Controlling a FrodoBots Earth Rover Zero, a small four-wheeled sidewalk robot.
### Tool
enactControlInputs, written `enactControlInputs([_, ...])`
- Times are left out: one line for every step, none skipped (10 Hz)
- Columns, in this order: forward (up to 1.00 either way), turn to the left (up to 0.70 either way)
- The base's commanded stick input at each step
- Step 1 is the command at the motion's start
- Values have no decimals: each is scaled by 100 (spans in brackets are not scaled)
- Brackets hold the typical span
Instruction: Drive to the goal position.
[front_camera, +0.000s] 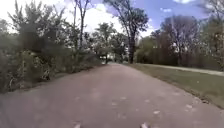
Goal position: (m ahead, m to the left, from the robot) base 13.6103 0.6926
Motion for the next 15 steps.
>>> enactControlInputs([100, 0])
enactControlInputs([100, 0])
enactControlInputs([100, 0])
enactControlInputs([100, 0])
enactControlInputs([100, 0])
enactControlInputs([100, 0])
enactControlInputs([100, 0])
enactControlInputs([100, 0])
enactControlInputs([100, 0])
enactControlInputs([100, 0])
enactControlInputs([100, 0])
enactControlInputs([100, 0])
enactControlInputs([100, 0])
enactControlInputs([100, 0])
enactControlInputs([100, 0])
